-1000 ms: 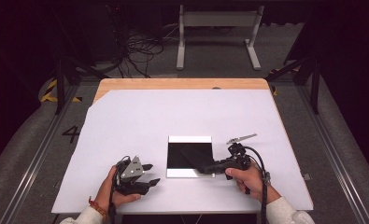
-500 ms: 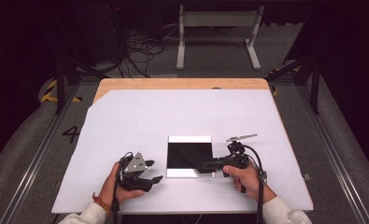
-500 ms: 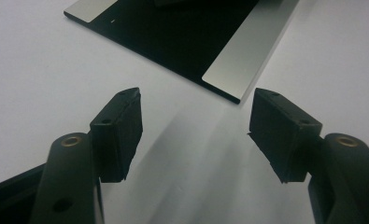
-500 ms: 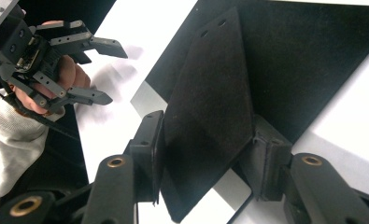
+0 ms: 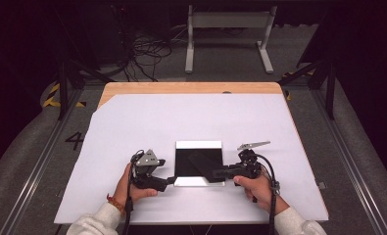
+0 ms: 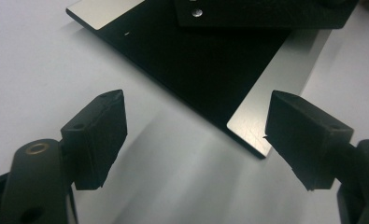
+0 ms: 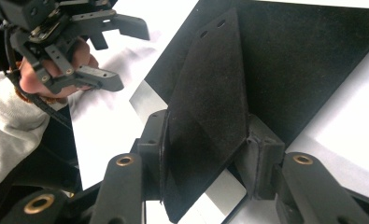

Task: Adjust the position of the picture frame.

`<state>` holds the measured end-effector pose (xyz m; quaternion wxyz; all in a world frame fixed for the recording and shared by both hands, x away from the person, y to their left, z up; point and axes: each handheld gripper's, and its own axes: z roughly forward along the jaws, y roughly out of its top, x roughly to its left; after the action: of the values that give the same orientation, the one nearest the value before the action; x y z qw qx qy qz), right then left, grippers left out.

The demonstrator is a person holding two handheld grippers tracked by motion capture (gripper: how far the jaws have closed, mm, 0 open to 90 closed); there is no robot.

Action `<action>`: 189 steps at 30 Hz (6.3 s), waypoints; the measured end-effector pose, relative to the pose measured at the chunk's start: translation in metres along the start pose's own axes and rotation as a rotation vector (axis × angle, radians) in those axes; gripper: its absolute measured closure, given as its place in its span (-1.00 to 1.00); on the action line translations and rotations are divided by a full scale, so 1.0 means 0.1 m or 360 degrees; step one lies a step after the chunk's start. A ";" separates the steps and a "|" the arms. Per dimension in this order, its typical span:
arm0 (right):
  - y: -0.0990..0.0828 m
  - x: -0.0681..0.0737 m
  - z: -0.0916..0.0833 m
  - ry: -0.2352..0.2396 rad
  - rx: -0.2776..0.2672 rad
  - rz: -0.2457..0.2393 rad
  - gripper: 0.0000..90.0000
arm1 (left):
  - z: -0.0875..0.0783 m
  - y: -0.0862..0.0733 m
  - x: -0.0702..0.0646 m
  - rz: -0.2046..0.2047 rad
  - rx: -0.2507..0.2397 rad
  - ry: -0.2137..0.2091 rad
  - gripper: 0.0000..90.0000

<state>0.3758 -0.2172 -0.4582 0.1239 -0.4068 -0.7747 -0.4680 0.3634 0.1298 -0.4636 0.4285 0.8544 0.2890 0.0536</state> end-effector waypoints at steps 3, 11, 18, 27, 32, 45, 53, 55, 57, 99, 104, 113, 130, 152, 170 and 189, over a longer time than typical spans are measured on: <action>0.00 0.02 -0.01 -0.0006 -0.0006 -0.0028 0.32 | 0.04 0.03 0.04 -0.0042 -0.0006 -0.0035 -0.56; 0.00 0.09 -0.02 -0.0047 -0.0033 -0.0159 0.32 | 0.12 0.11 0.09 -0.0041 0.0047 -0.0079 -0.58; -0.01 0.14 -0.03 -0.0074 -0.0041 -0.0238 0.32 | 0.19 0.14 0.10 -0.0090 0.0071 -0.0163 -0.60; -0.02 0.19 -0.05 -0.0098 -0.0052 -0.0387 0.34 | 0.21 0.14 0.11 -0.0118 0.0071 -0.0188 -0.61; -0.03 0.20 -0.05 -0.0110 -0.0039 -0.0415 0.35 | 0.23 0.16 0.09 -0.0086 0.0069 -0.0206 -0.55; -0.05 0.20 -0.07 -0.0105 -0.0046 -0.0436 0.40 | 0.20 0.21 0.10 -0.0019 0.0007 -0.0249 -0.02; -0.03 0.22 -0.07 -0.0161 -0.0079 -0.0466 0.51 | 0.12 0.29 0.08 0.0084 -0.0062 -0.0115 0.14; -0.02 0.23 -0.07 -0.0186 -0.0086 -0.0469 0.53 | 0.12 0.31 0.07 0.0111 -0.0070 -0.0082 0.15; -0.01 0.24 -0.07 -0.0220 -0.0089 -0.0481 0.57 | 0.11 0.34 0.08 0.0118 -0.0104 -0.0056 0.21; -0.04 0.31 -0.08 -0.0324 -0.0072 -0.0612 0.66 | 0.26 0.35 -0.06 0.0235 -0.0043 -0.0023 0.19; -0.03 0.31 -0.07 -0.0364 -0.0072 -0.0624 0.69 | 0.25 0.37 -0.08 0.0256 -0.0049 0.0033 0.27; -0.01 0.32 -0.07 -0.0398 -0.0094 -0.0630 0.69 | 0.27 0.39 -0.08 0.0274 -0.0062 0.0114 0.31; -0.04 0.34 -0.07 -0.0388 -0.0092 -0.0636 0.70 | 0.19 0.41 -0.08 0.0267 -0.0129 0.0133 0.23; -0.08 0.44 -0.10 -0.0415 -0.0061 -0.0724 0.69 | 0.08 0.43 -0.10 0.0311 -0.0186 0.0092 0.32; -0.09 0.47 -0.11 -0.0403 -0.0061 -0.0735 0.78 | 0.23 0.29 -0.08 0.0404 -0.0048 0.0091 0.38; -0.11 0.48 -0.09 -0.0411 -0.0050 -0.0747 0.83 | 0.28 0.30 -0.10 0.0459 -0.0079 0.0228 0.35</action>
<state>0.3354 -0.2022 -0.4327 -0.0943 -0.2742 -0.8498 -0.4401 0.3780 0.0908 -0.4564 0.4155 0.8702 0.1916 0.1824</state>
